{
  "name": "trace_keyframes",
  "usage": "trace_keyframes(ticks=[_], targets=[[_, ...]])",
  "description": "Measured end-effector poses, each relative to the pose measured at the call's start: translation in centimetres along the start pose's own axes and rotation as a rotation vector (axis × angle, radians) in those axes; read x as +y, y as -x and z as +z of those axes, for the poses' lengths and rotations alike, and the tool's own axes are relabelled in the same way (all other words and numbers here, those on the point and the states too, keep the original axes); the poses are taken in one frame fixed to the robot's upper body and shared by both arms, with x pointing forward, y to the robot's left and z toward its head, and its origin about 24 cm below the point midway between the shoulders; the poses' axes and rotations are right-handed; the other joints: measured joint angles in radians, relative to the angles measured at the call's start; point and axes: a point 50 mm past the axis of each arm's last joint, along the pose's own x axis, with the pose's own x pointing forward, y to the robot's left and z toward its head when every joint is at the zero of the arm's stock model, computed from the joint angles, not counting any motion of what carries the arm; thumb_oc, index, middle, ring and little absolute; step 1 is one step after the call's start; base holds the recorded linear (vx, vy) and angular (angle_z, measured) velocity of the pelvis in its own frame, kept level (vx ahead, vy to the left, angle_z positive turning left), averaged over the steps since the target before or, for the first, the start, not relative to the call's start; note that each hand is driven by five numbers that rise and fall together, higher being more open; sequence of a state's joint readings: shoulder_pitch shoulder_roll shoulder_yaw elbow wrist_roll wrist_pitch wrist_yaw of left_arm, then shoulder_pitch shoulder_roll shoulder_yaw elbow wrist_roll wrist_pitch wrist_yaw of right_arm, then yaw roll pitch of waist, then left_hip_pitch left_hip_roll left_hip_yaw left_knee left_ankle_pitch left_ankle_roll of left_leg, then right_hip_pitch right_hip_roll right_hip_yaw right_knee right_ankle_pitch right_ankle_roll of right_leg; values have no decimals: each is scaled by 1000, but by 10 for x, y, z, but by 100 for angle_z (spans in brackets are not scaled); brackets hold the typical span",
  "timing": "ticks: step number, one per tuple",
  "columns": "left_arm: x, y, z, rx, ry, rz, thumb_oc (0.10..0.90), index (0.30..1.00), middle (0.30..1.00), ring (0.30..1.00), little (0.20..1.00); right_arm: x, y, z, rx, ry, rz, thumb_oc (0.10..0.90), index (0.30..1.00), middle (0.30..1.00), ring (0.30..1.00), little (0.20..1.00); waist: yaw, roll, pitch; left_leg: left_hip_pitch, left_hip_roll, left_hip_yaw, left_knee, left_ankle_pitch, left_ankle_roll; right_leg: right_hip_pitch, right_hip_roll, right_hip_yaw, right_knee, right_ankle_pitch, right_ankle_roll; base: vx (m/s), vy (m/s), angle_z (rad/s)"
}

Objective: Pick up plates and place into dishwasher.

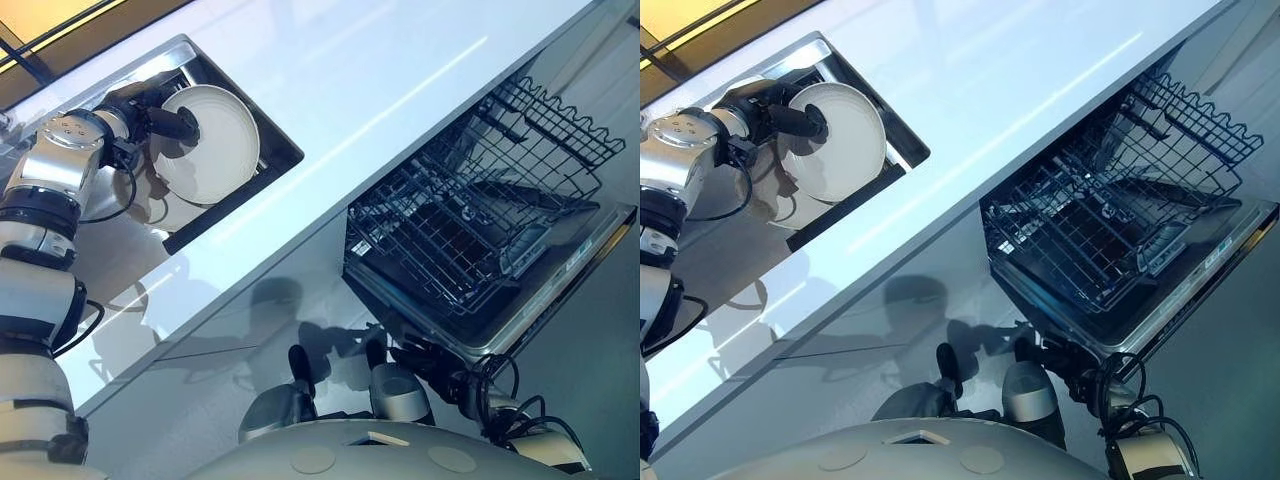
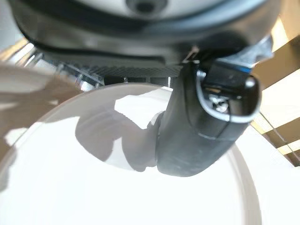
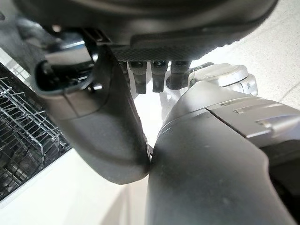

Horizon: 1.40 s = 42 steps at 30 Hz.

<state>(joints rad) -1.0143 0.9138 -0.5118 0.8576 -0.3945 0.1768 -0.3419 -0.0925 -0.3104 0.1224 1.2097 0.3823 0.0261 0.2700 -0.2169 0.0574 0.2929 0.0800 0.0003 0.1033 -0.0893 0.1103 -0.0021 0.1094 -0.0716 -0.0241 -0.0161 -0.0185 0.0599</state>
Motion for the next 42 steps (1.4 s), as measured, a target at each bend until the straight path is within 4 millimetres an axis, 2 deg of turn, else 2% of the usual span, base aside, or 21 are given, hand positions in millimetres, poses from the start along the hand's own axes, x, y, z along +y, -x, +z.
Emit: trace_keyframes(ticks=[6, 11, 14, 16, 19, 21, 25, 28, 32, 36, 42], targets=[[-3, 0, 10, -73, -9, -29, 100, 300, 300, 300, 200, 0, 0, -2, 14, -1, -2, 800, 900, 900, 900, 900, 10, -2, -5, 15, -1, -8, 0, 2, 2, 20, -1, -8, -1, 1, 0, -28, -13, 4], [-2, 1, 14, -116, -15, -8, 100, 300, 300, 300, 200, -2, 1, -8, 43, 8, -10, 800, 900, 900, 900, 900, 18, -3, -41, 15, 1, -10, 0, 2, 1, 21, 1, -9, -2, 1, 0, -34, -19, 1], [2, 2, 19, -171, 24, 55, 100, 300, 300, 300, 200, -4, 3, -13, 42, 14, -14, 800, 900, 900, 900, 900, 22, -7, -72, 15, 1, -14, 0, 2, 1, 23, 1, -12, -2, 0, 0, -60, -36, 3], [5, 6, 27, -242, 83, 117, 100, 300, 300, 300, 200, 0, 4, -5, 3, 90, 25, 800, 900, 900, 900, 900, 28, -12, -83, 15, 1, -16, 0, 4, 1, 24, 2, -14, -2, 0, 0, -92, -43, 4], [5, 16, 31, -361, 148, 203, 100, 300, 300, 300, 200, 20, 10, 9, -77, 154, 188, 800, 900, 900, 900, 900, 23, -24, -94, 15, 4, -17, 0, 7, -1, 23, 6, -13, -1, 2, -2, -100, -39, 0], [4, 20, 29, -402, 148, 246, 100, 300, 300, 300, 200, 44, 15, 14, -123, 92, 362, 800, 900, 900, 900, 900, 21, -35, -106, 15, 11, -16, 0, 10, -4, 22, 12, -11, -1, 4, -5, -111, -55, -4], [5, 24, 28, -438, 27, 352, 100, 300, 300, 300, 200, 93, 36, 30, -201, 27, 746, 800, 900, 900, 900, 900, 22, -41, -112, 12, 21, -16, -4, 14, -12, 19, 22, -12, -2, 9, -13, -99, -54, 1], [5, 28, 31, -495, -37, 415, 100, 300, 300, 300, 200, 108, 52, 47, -262, -54, 910, 800, 900, 900, 900, 900, 22, -53, -122, 7, 23, -18, -4, 13, -18, 17, 24, -12, -1, 9, -13, -81, -33, 3], [-8, 34, 36, -564, -101, 435, 100, 300, 300, 300, 200, 102, 68, 75, -371, -201, 960, 800, 900, 900, 900, 900, 18, -71, -154, -14, 23, -21, 0, 22, -12, -1, 26, -7, 0, 11, -15, -70, -18, 3], [-24, 40, 37, -610, -162, 417, 100, 300, 300, 300, 200, 85, 76, 95, -472, -271, 887, 800, 900, 900, 900, 900, 11, -82, -163, -13, 22, -17, 0, 22, -12, -1, 27, 13, -1, 10, -15, -77, -3, -2], [-26, 45, 37, -640, -192, 469, 100, 300, 300, 300, 200, 62, 99, 111, -524, -70, 800, 800, 900, 900, 900, 900, -30, -82, -163, -12, 23, -4, -5, 20, -12, -6, 28, 21, -1, 10, -14, -51, 21, -6]])
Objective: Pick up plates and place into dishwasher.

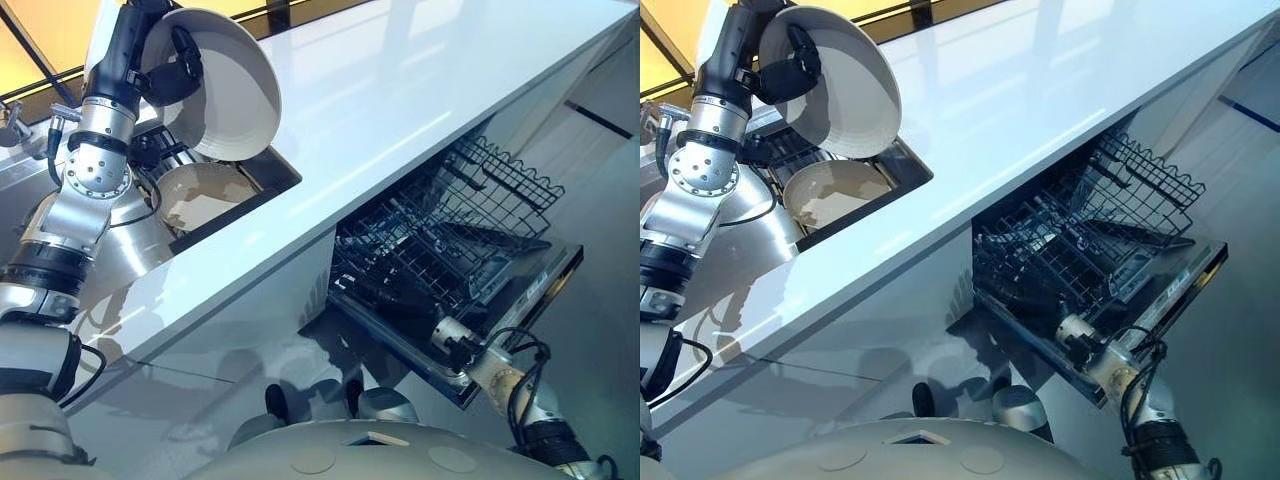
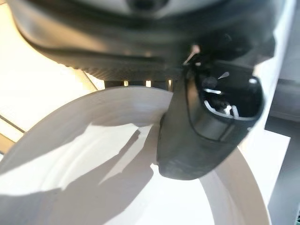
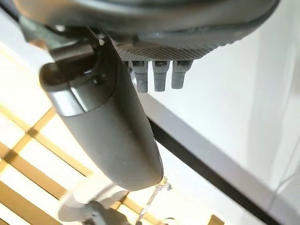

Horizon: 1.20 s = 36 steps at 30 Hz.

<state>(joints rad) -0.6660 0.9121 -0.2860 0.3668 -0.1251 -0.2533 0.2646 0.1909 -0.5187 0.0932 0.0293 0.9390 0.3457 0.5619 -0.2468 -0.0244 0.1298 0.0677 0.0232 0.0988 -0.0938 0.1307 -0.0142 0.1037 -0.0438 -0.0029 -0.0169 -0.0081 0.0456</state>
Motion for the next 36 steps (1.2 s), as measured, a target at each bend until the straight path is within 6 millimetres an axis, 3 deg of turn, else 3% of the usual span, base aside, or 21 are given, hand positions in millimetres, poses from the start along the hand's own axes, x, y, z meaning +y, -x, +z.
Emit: trace_keyframes(ticks=[5, 8, 10, 13, 19, 24, 30, 36], targets=[[17, 3, 1, -41, 18, 106, 100, 300, 300, 300, 200, -15, 30, 66, -188, 279, -232, 800, 900, 900, 900, 900, -27, 0, 0, 8, 3, 41, 0, -7, 1, -8, 2, 31, -1, 3, 4, -18, 49, -19], [34, 9, -4, -35, 25, 196, 100, 300, 300, 300, 200, -27, 69, 116, -324, 475, -490, 800, 900, 900, 900, 900, -50, 1, 0, 13, 4, 61, 0, -18, -4, -12, 2, 49, -2, 2, 7, 4, 78, -18], [42, 13, -8, -17, 25, 262, 100, 300, 300, 300, 200, -26, 90, 144, -505, 530, -612, 800, 900, 900, 900, 900, -64, 3, 1, 16, 6, 70, 0, -18, 0, -13, 3, 58, -3, 4, 5, -13, 47, -13], [43, 17, -12, 4, 27, 301, 100, 300, 300, 300, 200, -10, 96, 175, -700, 620, -651, 800, 900, 900, 900, 900, -78, 6, 2, 28, 7, 95, -1, -26, -1, -12, 4, 80, -3, 4, 5, -3, 52, -23], [10, 17, -7, 10, 133, 298, 100, 300, 300, 300, 200, 43, 40, 203, -790, 746, -352, 800, 900, 900, 900, 900, -81, 15, 1, 33, 9, 103, 0, -29, -2, -13, 7, 91, -4, 4, 5, 6, 9, -7], [-19, 20, -6, 38, 192, 276, 100, 300, 300, 300, 200, 71, -7, 202, -658, 788, -164, 800, 900, 900, 900, 900, -31, 20, 0, 29, 10, 86, 3, -28, -4, 5, 6, 73, -29, 14, 1, 6, -42, 10], [-38, 22, -2, 46, 234, 265, 100, 300, 300, 300, 200, 91, -38, 199, -609, 799, -109, 800, 900, 900, 900, 900, 47, 19, 0, 25, 6, 44, 4, -27, -5, 35, 4, 33, -61, 17, -1, -1, -56, 21], [-46, 21, 14, -23, 233, 249, 100, 300, 300, 300, 200, 111, -61, 205, -663, 761, -120, 800, 900, 900, 900, 900, 101, 14, 2, 26, 6, 4, 4, -24, -10, 63, 6, -7, -73, 17, -1, 3, -48, 20]])
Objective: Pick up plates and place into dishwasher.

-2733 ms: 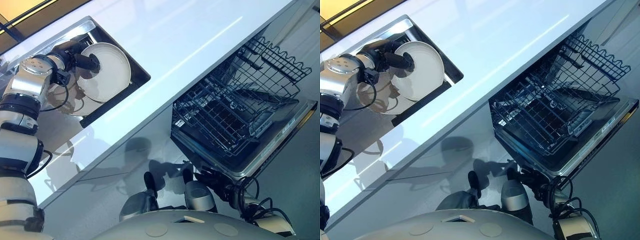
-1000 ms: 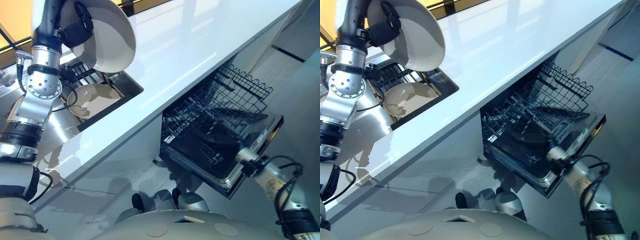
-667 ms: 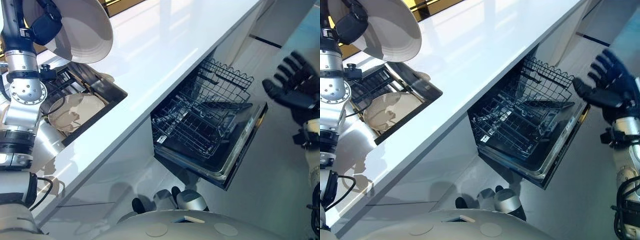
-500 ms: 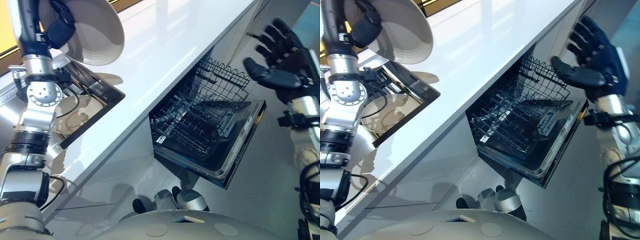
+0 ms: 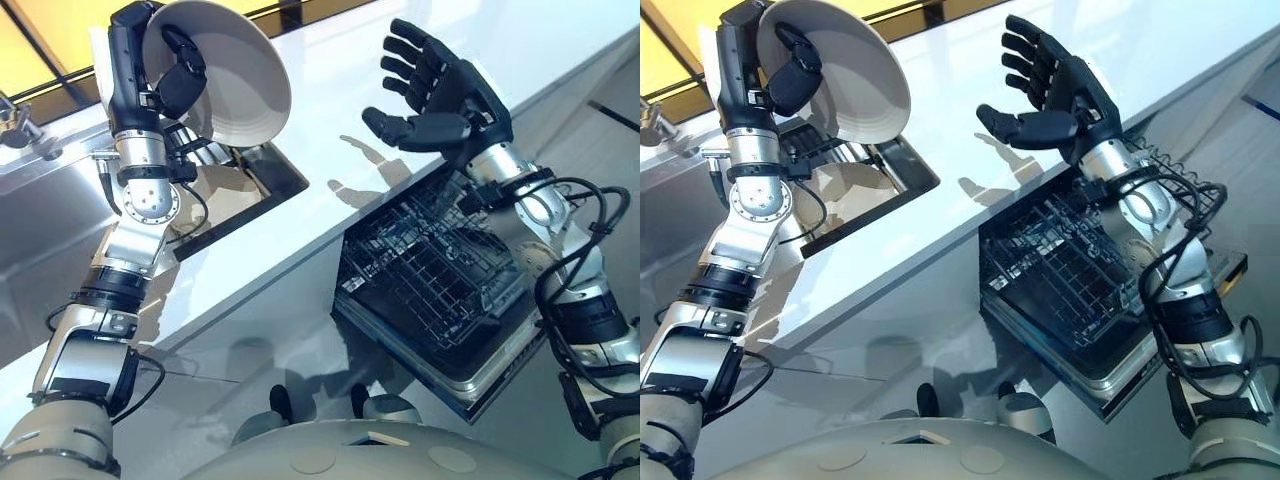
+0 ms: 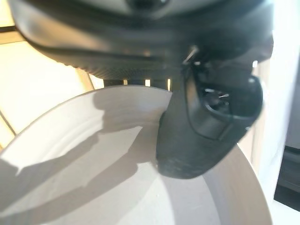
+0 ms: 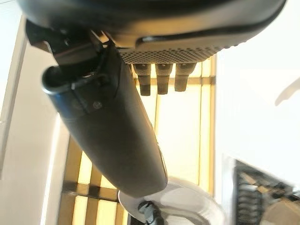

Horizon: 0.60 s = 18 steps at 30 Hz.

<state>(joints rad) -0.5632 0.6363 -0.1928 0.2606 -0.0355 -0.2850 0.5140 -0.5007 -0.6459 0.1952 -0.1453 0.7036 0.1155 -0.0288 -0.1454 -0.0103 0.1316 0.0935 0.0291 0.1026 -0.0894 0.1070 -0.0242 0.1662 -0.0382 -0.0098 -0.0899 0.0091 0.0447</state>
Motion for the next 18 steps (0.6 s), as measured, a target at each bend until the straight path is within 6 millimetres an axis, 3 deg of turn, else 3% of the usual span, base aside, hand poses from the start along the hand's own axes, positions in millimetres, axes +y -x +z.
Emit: trace_keyframes(ticks=[6, 14, 18], targets=[[-12, 2, 21, -93, 22, -53, 100, 300, 300, 300, 200, 9, -13, -10, 40, -74, -58, 800, 900, 900, 900, 900, 34, -7, 1, -2, -2, -19, 0, 7, -1, 6, 0, -18, 0, -1, 1, 10, -31, 10], [-26, 7, 33, -170, -9, -116, 100, 300, 300, 300, 200, 28, -13, -51, 247, -145, -28, 800, 900, 900, 900, 900, 35, -8, 1, -5, -1, -32, 0, 15, -1, 11, 2, -31, 0, -1, 1, 1, -23, 6], [-28, 8, 31, -158, -39, -124, 100, 300, 300, 300, 200, 33, -13, -57, 273, -166, -23, 800, 900, 900, 900, 900, 34, -8, 1, -5, -1, -32, 0, 16, -1, 11, 2, -31, 0, -1, 0, 0, 0, 0]])
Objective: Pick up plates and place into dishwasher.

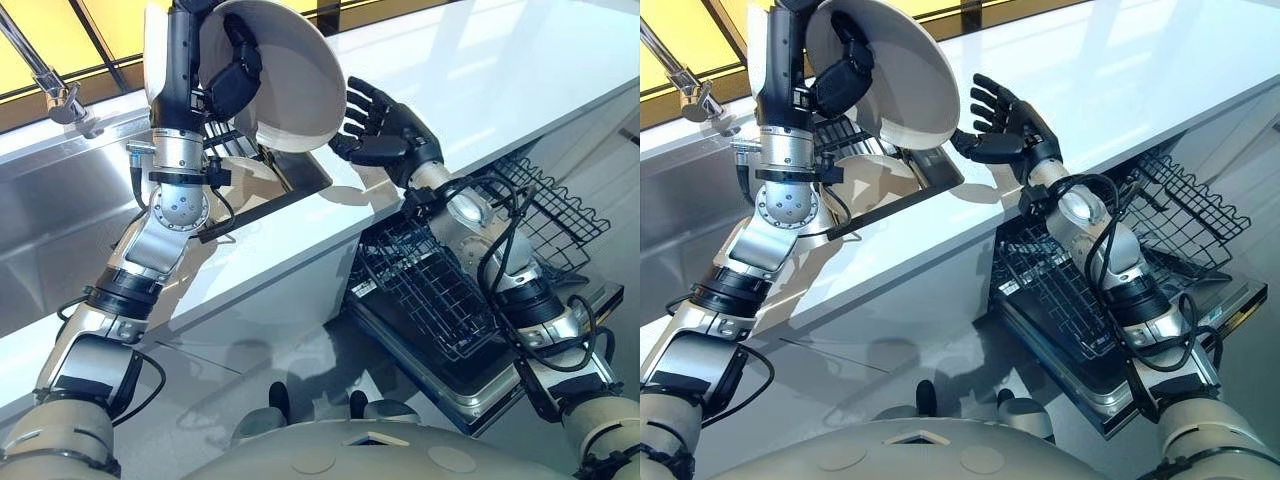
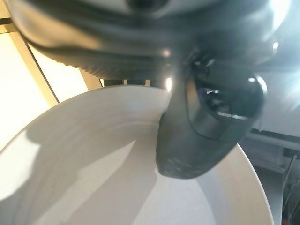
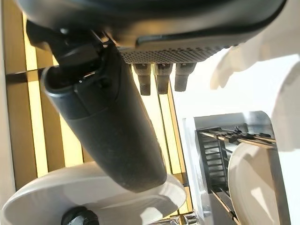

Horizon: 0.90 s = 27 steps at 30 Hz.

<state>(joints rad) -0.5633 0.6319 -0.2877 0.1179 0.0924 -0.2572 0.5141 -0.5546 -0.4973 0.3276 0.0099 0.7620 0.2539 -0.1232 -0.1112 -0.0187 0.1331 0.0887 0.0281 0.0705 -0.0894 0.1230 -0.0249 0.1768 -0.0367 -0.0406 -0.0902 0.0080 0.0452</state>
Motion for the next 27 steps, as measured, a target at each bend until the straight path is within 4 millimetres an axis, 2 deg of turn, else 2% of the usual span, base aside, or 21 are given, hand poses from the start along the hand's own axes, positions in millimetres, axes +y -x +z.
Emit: trace_keyframes(ticks=[13, 19, 24, 27], targets=[[-9, 4, -6, 47, -21, -40, 100, 300, 300, 300, 200, 3, -1, -13, 67, 7, 8, 800, 900, 900, 900, 900, 0, 0, 0, 3, 1, 3, 0, 0, 0, 0, 0, 2, 0, 0, 0, 0, 0, 0], [-12, 6, -9, 61, -49, -58, 100, 300, 300, 300, 200, 2, -1, -14, 61, 119, -23, 800, 900, 900, 900, 900, 0, 0, 0, 3, 0, 3, 0, 0, 0, 0, 0, 3, 0, 0, 0, 0, 0, 0], [-16, 8, -8, 57, -48, -67, 100, 300, 300, 300, 200, -12, 0, 6, -123, 313, -243, 800, 900, 900, 900, 900, 0, 1, -1, 3, 0, 7, 0, 0, 0, -3, 0, 7, 1, 0, 0, 2, 8, -2], [-16, 8, -7, 52, -44, -56, 100, 300, 300, 300, 200, -24, 6, 31, -277, 311, -349, 800, 900, 900, 900, 900, -1, 2, -1, 2, 1, 12, 0, 0, 0, -8, 0, 14, 3, 0, 0, -3, 20, -7]])
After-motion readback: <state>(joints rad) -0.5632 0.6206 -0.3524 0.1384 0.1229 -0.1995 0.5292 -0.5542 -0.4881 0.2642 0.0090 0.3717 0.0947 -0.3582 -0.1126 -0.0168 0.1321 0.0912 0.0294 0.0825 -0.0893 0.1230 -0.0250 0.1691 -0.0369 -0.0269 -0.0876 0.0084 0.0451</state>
